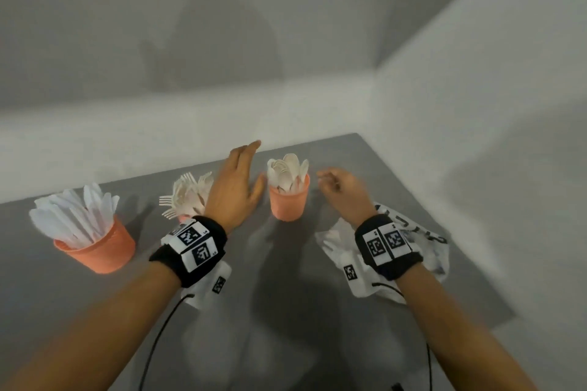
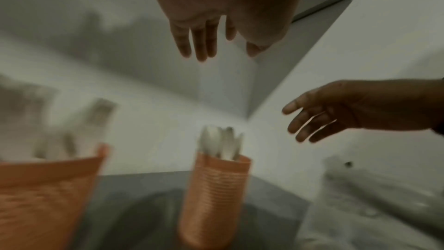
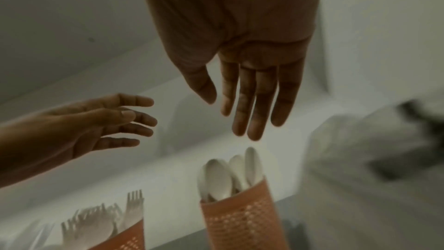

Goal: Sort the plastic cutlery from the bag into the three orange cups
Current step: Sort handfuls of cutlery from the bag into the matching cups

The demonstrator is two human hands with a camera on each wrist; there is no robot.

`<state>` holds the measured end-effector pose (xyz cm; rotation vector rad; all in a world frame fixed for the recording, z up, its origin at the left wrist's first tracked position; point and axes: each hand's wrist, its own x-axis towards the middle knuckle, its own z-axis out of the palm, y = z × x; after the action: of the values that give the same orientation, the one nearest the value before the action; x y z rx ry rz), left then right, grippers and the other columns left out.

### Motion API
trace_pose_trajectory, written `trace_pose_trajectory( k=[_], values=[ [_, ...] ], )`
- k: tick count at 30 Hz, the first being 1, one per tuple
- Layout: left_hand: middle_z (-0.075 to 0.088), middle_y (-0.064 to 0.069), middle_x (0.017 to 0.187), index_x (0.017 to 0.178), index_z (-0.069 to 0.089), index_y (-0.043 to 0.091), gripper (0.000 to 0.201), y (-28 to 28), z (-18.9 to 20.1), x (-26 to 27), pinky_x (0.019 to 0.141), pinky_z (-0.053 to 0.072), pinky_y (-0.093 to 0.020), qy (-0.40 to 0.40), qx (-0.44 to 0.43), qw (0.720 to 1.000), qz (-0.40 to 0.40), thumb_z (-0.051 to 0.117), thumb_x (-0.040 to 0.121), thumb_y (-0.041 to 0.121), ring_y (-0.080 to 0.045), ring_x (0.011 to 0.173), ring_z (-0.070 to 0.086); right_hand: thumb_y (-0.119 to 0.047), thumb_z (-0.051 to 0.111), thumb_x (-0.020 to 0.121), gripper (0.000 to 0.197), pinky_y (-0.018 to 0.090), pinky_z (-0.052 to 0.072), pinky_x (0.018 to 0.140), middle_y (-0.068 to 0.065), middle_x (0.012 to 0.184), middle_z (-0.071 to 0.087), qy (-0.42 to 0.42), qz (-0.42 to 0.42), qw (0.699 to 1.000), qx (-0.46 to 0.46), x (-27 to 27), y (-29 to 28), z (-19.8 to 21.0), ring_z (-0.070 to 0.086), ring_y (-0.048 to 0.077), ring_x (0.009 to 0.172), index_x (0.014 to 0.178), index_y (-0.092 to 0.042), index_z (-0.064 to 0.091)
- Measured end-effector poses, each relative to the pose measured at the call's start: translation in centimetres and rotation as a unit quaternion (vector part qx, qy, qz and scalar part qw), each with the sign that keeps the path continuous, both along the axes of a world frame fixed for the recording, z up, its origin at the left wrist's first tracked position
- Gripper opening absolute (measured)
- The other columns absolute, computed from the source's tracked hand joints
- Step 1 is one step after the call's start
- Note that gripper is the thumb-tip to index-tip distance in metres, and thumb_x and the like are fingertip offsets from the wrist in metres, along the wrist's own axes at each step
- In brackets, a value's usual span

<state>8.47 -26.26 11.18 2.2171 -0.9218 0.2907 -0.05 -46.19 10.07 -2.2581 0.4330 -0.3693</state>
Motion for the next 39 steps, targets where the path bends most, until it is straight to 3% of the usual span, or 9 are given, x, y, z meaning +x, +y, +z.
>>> trace_pose_trajectory(
  k=[4, 10, 13, 16, 21, 24, 27, 32, 39],
  values=[
    [0.051, -0.013, 0.12, 0.125, 0.051, 0.01, 0.043, -5.0, -0.8, -4.0, 0.09, 0.044, -0.033, 0.086, -0.009, 0.992, -0.088, 0.043, 0.085, 0.025, -0.029, 0.102, 0.055, -0.014, 0.05, 0.091, 0.036, 0.028, 0.037, 0.069, 0.005, 0.062, 0.053, 0.129, -0.018, 0.99, -0.061, -4.6, -3.1, -0.5, 0.052, 0.024, 0.07, 0.055, -0.016, 0.045],
    [0.052, -0.013, 0.112, 0.109, 0.066, 0.012, 0.037, -10.4, -3.8, -8.1, 0.09, 0.034, -0.021, 0.172, 0.046, 0.968, -0.177, 0.048, 0.082, 0.03, -0.026, 0.106, 0.052, -0.003, 0.051, 0.087, 0.025, 0.026, 0.042, 0.072, -0.004, 0.068, 0.056, 0.089, -0.116, 0.989, 0.017, -8.5, -5.9, -1.8, 0.054, 0.016, 0.069, 0.07, -0.02, 0.059],
    [0.043, -0.016, 0.128, 0.114, 0.065, 0.016, 0.029, -12.3, -5.5, -9.3, 0.1, 0.033, -0.024, 0.221, 0.082, 0.961, -0.147, 0.058, 0.089, 0.027, -0.027, 0.122, 0.045, -0.013, 0.052, 0.089, 0.014, 0.03, 0.045, 0.087, 0.005, 0.099, 0.066, 0.212, -0.05, 0.975, -0.048, -9.5, -6.2, -2.4, 0.06, 0.022, 0.097, 0.096, -0.011, 0.064],
    [0.038, -0.016, 0.134, 0.128, 0.054, 0.017, 0.039, -13.1, -6.8, -9.7, 0.104, 0.03, -0.028, 0.264, 0.168, 0.943, -0.116, 0.055, 0.091, 0.028, -0.028, 0.126, 0.041, -0.028, 0.056, 0.087, 0.041, 0.033, 0.04, 0.096, 0.007, 0.124, 0.059, 0.35, 0.023, 0.919, -0.182, -10.3, -5.7, -3.7, 0.054, 0.026, 0.116, 0.126, -0.014, 0.053],
    [0.045, -0.019, 0.133, 0.135, 0.042, 0.011, 0.049, -13.1, -7.1, -9.7, 0.101, 0.032, -0.029, 0.273, 0.249, 0.921, -0.122, 0.051, 0.087, 0.009, -0.03, 0.124, 0.044, -0.022, 0.056, 0.09, 0.063, 0.04, 0.033, 0.109, 0.018, 0.145, 0.036, 0.406, 0.062, 0.9, -0.147, -10.1, -4.7, -7.7, 0.038, 0.034, 0.132, 0.144, -0.011, 0.025],
    [0.048, -0.02, 0.13, 0.132, 0.045, 0.006, 0.049, -13.5, -6.3, -10.0, 0.087, 0.047, -0.034, 0.282, 0.233, 0.922, -0.125, 0.049, 0.084, 0.002, -0.033, 0.112, 0.055, -0.025, 0.045, 0.095, 0.059, 0.041, 0.019, 0.117, 0.017, 0.152, 0.025, 0.398, 0.054, 0.892, -0.205, -9.3, -4.5, -8.6, 0.025, 0.032, 0.14, 0.145, -0.008, 0.019],
    [0.051, -0.022, 0.122, 0.13, 0.047, 0.004, 0.046, -13.4, -5.7, -9.9, 0.053, 0.052, -0.026, 0.295, 0.206, 0.925, -0.117, 0.048, 0.084, 0.0, -0.039, 0.09, 0.064, -0.018, 0.048, 0.094, 0.042, 0.036, 0.029, 0.11, 0.018, 0.14, 0.043, 0.37, 0.051, 0.914, -0.16, -8.4, -5.3, -7.9, 0.04, 0.031, 0.13, 0.133, -0.005, 0.04],
    [0.051, -0.016, 0.12, 0.13, 0.048, 0.01, 0.044, -12.9, -5.2, -9.5, 0.049, 0.049, -0.017, 0.297, 0.195, 0.93, -0.096, 0.049, 0.087, 0.005, -0.02, 0.062, 0.059, -0.023, 0.058, 0.088, 0.034, 0.034, 0.04, 0.096, 0.012, 0.123, 0.058, 0.397, 0.055, 0.909, -0.118, -8.2, -6.9, -7.5, 0.054, 0.029, 0.114, 0.119, -0.007, 0.054],
    [0.058, -0.016, 0.112, 0.13, 0.048, 0.009, 0.043, -12.7, -4.9, -9.8, 0.053, 0.048, -0.019, 0.312, 0.191, 0.928, -0.069, 0.048, 0.087, 0.005, -0.014, 0.055, 0.055, -0.028, 0.059, 0.087, 0.036, 0.036, 0.043, 0.098, 0.01, 0.12, 0.059, 0.368, 0.051, 0.923, -0.103, -7.8, -6.7, -7.4, 0.055, 0.027, 0.111, 0.117, -0.009, 0.054]
  ],
)
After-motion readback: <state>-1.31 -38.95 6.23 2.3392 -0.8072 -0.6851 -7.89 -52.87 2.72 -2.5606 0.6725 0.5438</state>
